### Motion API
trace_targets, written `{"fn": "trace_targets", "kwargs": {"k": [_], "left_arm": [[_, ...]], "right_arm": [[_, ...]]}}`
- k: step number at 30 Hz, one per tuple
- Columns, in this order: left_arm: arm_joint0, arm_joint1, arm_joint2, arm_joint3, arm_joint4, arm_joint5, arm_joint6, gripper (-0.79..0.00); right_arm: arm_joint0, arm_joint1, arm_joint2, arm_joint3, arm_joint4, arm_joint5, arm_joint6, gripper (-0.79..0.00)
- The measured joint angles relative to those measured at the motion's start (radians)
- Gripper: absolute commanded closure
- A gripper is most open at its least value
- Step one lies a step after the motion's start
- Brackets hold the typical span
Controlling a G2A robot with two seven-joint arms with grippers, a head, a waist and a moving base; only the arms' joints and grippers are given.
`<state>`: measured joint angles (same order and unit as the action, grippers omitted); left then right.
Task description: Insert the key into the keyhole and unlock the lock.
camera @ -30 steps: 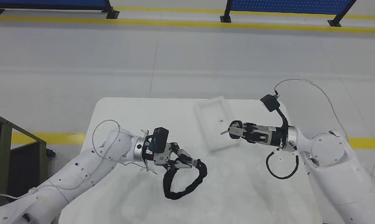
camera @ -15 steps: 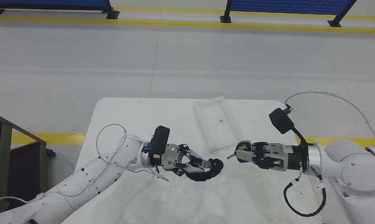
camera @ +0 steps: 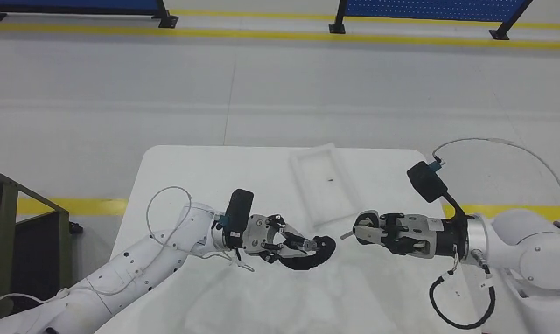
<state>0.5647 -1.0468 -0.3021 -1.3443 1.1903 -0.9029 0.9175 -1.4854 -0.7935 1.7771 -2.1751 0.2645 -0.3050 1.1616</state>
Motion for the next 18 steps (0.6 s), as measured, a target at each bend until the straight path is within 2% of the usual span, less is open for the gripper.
{"fn": "trace_targets", "kwargs": {"k": [4,9,11,18], "left_arm": [[0.042,0.000,-0.034,-0.011,-0.044,0.058,0.032,0.000],[0.087,-0.015,-0.055,-0.001,0.015,0.124,0.099,0.000],[0.095,-0.028,-0.055,0.015,0.059,0.160,0.131,0.000],[0.093,-0.097,-0.032,0.105,0.186,0.282,0.245,0.000]], "right_arm": [[-0.009,-0.001,-0.001,-0.014,-0.017,0.026,-0.023,0.000],[-0.038,0.004,0.049,-0.143,-0.115,0.174,-0.031,0.000],[-0.051,0.005,0.073,-0.181,-0.143,0.225,-0.029,0.000],[-0.049,0.007,0.090,-0.175,-0.121,0.266,-0.030,0.000]]}}
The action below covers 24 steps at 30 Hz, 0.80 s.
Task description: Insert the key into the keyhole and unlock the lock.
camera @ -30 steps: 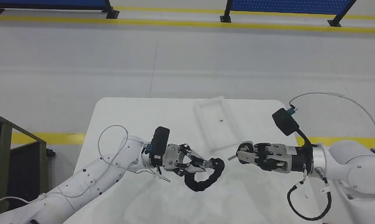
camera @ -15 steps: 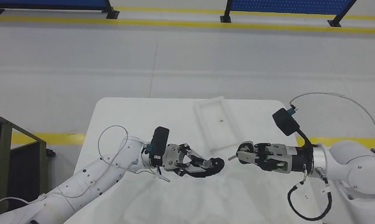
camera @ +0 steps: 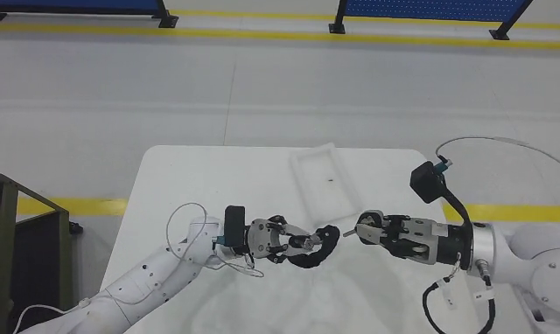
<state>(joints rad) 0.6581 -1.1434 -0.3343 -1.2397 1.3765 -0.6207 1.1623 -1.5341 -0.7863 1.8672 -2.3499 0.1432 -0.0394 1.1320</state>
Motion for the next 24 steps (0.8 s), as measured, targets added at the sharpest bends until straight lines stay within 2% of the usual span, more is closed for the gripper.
{"fn": "trace_targets", "kwargs": {"k": [3,8,13,17,19,21,24], "left_arm": [[-0.017,-0.042,0.020,0.073,0.042,0.028,0.057,0.000],[-0.031,-0.121,0.029,0.181,0.021,0.113,0.149,0.000],[-0.035,-0.188,0.035,0.254,-0.009,0.137,0.159,0.000],[-0.030,-0.229,0.034,0.304,-0.032,0.139,0.161,0.000],[-0.028,-0.243,0.037,0.319,-0.032,0.130,0.163,0.000],[-0.028,-0.243,0.038,0.320,-0.031,0.129,0.164,0.000],[-0.028,-0.243,0.038,0.319,-0.031,0.129,0.164,0.000]], "right_arm": [[0.005,0.002,-0.004,0.000,-0.035,0.018,-0.014,0.000],[0.029,0.005,-0.038,0.000,-0.094,0.042,-0.029,0.000],[0.060,0.007,-0.083,0.000,-0.142,0.075,-0.065,0.000],[0.083,0.008,-0.101,0.000,-0.220,0.120,-0.108,0.000],[0.095,0.008,-0.110,0.000,-0.277,0.144,-0.146,0.000],[0.099,0.008,-0.113,0.000,-0.319,0.150,-0.169,0.000],[0.099,0.008,-0.112,0.000,-0.305,0.149,-0.165,0.000]]}}
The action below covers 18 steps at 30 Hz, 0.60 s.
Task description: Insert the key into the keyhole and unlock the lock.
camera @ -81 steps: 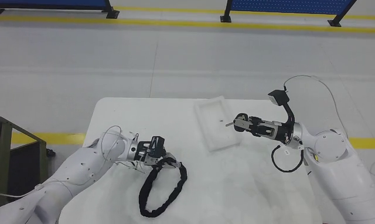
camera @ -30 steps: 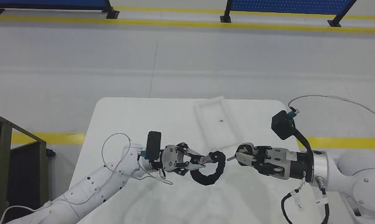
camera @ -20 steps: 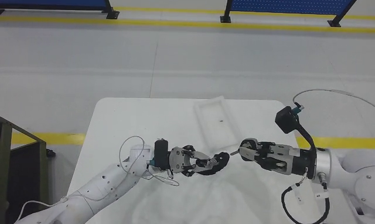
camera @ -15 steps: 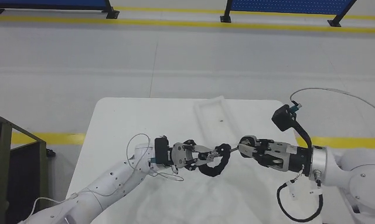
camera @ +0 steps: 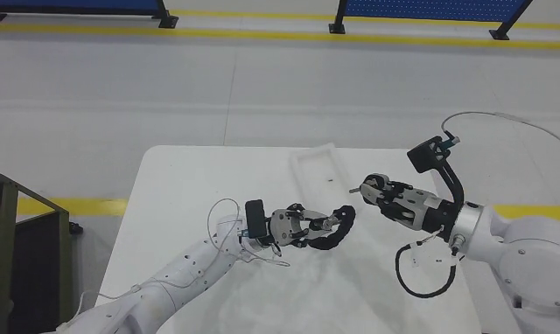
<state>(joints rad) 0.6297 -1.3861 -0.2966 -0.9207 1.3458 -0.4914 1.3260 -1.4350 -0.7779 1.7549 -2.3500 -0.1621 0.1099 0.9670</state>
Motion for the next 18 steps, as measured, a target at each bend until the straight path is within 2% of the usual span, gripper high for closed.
{"fn": "trace_targets", "kwargs": {"k": [9,13,18], "left_arm": [[0.005,0.000,-0.005,-0.005,-0.007,0.006,-0.007,0.000],[0.037,0.003,-0.049,-0.034,-0.053,0.046,-0.088,0.000],[0.059,-0.007,-0.080,-0.058,-0.076,0.046,-0.145,0.000]], "right_arm": [[-0.013,-0.002,-0.003,0.007,0.015,0.003,-0.013,0.000],[-0.025,-0.001,0.012,0.000,0.035,0.023,0.018,0.000],[-0.025,0.002,0.046,0.000,0.059,0.018,0.075,0.000]]}}
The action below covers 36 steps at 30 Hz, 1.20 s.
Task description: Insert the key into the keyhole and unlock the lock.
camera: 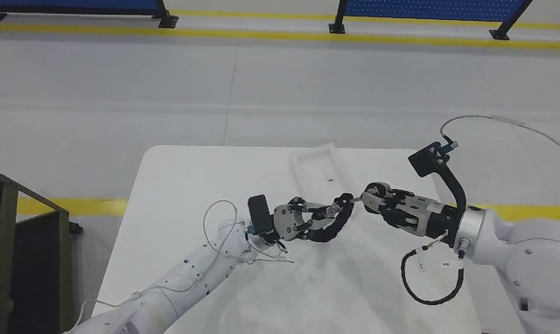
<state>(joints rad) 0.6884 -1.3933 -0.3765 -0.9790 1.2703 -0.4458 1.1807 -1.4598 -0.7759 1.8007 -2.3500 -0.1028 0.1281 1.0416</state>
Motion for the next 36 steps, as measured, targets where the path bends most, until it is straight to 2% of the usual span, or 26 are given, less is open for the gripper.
{"fn": "trace_targets", "kwargs": {"k": [7,13,23,36], "left_arm": [[0.009,-0.027,-0.015,0.018,-0.003,-0.024,-0.047,0.000],[0.005,-0.059,-0.019,0.064,0.016,-0.024,-0.038,0.000],[-0.013,-0.120,-0.016,0.135,0.058,-0.010,0.001,0.000],[-0.022,-0.172,-0.039,0.223,0.071,-0.018,0.025,0.000]], "right_arm": [[0.010,0.004,0.024,0.000,0.021,-0.041,0.033,0.000],[0.015,0.007,0.020,0.000,0.019,-0.074,0.053,0.000],[0.033,0.010,-0.020,0.000,-0.012,-0.044,0.046,0.000],[0.046,0.015,-0.037,0.000,-0.041,-0.037,0.058,0.000]]}}
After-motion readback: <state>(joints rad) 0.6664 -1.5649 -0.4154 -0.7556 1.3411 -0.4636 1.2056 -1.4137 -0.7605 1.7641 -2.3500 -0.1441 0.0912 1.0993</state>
